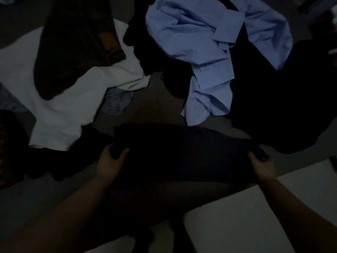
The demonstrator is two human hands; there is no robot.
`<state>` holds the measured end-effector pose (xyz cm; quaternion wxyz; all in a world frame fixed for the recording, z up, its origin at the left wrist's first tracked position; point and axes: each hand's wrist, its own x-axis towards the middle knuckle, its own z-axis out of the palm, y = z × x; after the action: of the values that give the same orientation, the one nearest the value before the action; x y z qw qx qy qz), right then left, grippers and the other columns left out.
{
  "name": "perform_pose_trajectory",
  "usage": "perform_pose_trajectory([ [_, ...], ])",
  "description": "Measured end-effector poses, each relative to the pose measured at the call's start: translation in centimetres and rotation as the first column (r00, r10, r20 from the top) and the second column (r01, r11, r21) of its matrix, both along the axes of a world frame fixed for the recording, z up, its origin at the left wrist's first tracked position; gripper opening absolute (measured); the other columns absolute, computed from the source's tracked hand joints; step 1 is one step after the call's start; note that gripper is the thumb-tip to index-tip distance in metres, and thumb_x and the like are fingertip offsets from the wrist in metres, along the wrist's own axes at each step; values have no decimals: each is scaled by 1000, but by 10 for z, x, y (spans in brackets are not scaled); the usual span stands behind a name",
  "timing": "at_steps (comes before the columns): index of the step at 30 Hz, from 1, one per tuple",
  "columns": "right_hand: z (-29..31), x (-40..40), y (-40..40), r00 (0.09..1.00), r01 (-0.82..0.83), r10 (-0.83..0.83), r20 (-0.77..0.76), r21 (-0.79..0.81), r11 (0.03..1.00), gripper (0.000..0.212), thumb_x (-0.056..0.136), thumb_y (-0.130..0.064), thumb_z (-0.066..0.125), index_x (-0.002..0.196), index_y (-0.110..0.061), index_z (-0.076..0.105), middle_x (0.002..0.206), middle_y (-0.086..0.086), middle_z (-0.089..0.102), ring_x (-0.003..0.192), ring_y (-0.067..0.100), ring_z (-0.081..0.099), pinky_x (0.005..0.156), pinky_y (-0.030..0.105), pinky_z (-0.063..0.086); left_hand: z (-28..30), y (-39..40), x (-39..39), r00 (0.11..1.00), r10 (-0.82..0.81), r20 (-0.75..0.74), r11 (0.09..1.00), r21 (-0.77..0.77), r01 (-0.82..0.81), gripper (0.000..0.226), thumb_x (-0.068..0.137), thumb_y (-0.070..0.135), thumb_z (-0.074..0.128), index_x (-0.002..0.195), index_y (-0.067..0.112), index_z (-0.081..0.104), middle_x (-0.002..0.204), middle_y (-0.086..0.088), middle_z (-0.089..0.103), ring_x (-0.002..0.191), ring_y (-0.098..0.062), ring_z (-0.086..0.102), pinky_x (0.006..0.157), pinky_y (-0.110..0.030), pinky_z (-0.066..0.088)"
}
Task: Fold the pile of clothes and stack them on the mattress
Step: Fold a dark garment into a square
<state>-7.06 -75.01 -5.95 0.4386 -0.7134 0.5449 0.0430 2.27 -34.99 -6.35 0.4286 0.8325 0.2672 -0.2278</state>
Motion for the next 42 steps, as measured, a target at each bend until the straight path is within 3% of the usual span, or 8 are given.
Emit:
perform_pose_trajectory([
  [5, -11, 12, 4, 991, 101, -104, -80, -40, 994, 92, 64, -34, 83, 136, 4, 39, 136, 22, 49, 124, 36, 50, 103, 47, 41, -30, 0, 44, 986, 126, -113, 965, -217, -149, 98, 50, 42, 90, 132, 5, 49, 129, -13, 57, 112, -29, 58, 98, -44, 47],
  [9, 3, 11, 15, 993, 68, -87, -75, -227, 971, 61, 78, -18, 76, 123, 9, 46, 127, 25, 55, 117, 36, 53, 95, 40, 41, -12, -24, 48, 1000, -2, -22, 982, -189, -2, 46, 81, 17, 72, 123, 4, 58, 119, -12, 61, 107, -24, 59, 95, -34, 46],
  [15, 67, 20, 79, 967, -184, 241, 85, -424, 887, 34, 83, -17, 69, 106, -5, 47, 96, 16, 62, 89, 34, 61, 68, 30, 36, -5, -24, 50, 986, -36, 164, 995, -87, 51, 45, 88, 24, 65, 127, 4, 55, 124, -14, 59, 114, -22, 55, 96, -28, 41],
  [23, 32, 59, 208, 747, -665, 659, 91, 83, 742, 33, 87, -40, 62, 100, -22, 36, 90, -4, 56, 81, 14, 57, 68, 26, 41, 4, -22, -5, 939, -166, 300, 957, 277, 80, 56, 90, 37, 57, 131, 0, 48, 128, -26, 50, 121, -38, 46, 103, -40, 36],
  [30, 4, 24, 163, 911, -400, 411, -12, -257, 880, 38, 84, -28, 69, 109, -3, 55, 109, 16, 57, 102, 30, 56, 85, 34, 43, -3, -79, -56, 980, -177, -92, 980, -104, 168, 61, 86, 36, 65, 136, 9, 43, 134, -7, 53, 125, -22, 48, 96, -17, 33],
  [36, -5, 53, 134, 980, -136, 178, -93, 345, 929, 62, 78, -42, 72, 128, -9, 54, 127, 7, 57, 114, 27, 55, 103, 43, 43, -8, -89, -57, 997, -68, 47, 992, 106, 63, 56, 89, 19, 59, 140, 11, 38, 136, -14, 48, 125, -29, 46, 106, -34, 36],
  [38, -5, 53, 132, 985, -120, 156, -79, 345, 931, 54, 86, -38, 64, 130, -7, 53, 129, 9, 57, 117, 30, 54, 104, 41, 42, -8, -86, -61, 943, -245, 226, 939, 297, 173, 61, 81, 14, 66, 137, 12, 44, 129, -18, 50, 118, -33, 49, 101, -39, 40],
  [42, 9, 33, 120, 993, -113, 106, 50, 152, 982, 43, 94, -33, 54, 127, -5, 55, 125, 12, 59, 116, 31, 55, 97, 38, 44, -17, -98, -84, 562, -778, 281, 627, 409, 663, 47, 81, 29, 45, 124, 20, 60, 124, -6, 61, 114, -26, 59, 92, -41, 51],
])
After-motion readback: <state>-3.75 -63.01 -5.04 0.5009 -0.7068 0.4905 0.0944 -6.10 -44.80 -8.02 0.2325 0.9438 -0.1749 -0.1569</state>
